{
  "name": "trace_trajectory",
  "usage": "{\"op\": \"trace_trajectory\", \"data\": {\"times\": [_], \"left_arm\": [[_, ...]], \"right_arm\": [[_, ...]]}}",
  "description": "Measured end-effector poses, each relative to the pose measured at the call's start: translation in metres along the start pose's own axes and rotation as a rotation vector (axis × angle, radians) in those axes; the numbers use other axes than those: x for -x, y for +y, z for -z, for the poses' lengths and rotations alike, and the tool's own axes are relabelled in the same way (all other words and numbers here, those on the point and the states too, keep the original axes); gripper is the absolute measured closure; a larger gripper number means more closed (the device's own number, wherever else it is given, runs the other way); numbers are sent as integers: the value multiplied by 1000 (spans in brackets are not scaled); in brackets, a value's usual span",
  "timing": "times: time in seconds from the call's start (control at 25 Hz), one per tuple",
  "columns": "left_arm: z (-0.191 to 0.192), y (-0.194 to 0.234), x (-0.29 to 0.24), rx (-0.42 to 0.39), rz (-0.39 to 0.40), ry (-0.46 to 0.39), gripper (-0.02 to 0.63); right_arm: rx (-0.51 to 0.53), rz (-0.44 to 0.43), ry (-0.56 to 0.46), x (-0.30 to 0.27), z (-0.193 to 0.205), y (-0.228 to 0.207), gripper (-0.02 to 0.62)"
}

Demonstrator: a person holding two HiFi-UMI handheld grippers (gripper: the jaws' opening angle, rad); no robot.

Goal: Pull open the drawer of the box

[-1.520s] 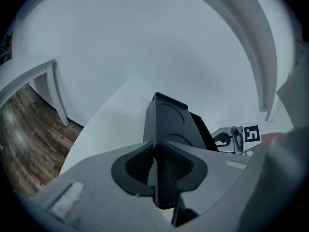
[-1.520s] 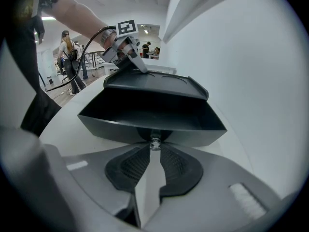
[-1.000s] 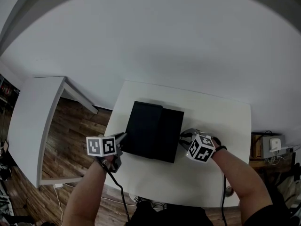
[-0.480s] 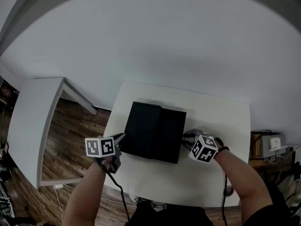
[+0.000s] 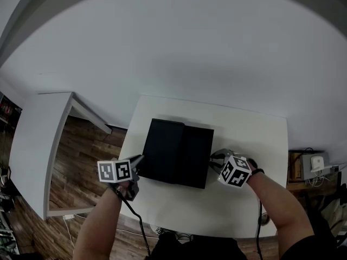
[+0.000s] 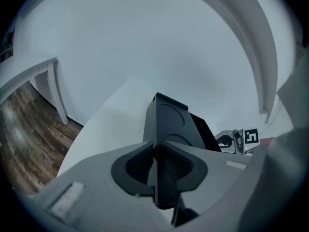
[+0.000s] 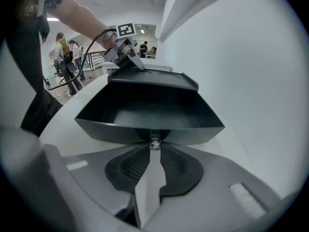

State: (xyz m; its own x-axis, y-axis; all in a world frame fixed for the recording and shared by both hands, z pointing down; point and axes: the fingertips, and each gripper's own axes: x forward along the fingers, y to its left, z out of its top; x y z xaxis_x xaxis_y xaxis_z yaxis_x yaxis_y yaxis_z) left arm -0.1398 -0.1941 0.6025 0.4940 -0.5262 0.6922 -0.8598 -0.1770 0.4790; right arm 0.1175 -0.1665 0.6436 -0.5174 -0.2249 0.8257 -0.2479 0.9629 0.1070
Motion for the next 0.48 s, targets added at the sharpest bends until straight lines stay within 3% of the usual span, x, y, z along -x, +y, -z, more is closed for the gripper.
{"op": "trace_trajectory", "data": {"times": [0.48], "left_arm": [[0,1,1,2,3,-1,541]], "right_arm": [[-28,-8,-10,-6,1,2,526]]}}
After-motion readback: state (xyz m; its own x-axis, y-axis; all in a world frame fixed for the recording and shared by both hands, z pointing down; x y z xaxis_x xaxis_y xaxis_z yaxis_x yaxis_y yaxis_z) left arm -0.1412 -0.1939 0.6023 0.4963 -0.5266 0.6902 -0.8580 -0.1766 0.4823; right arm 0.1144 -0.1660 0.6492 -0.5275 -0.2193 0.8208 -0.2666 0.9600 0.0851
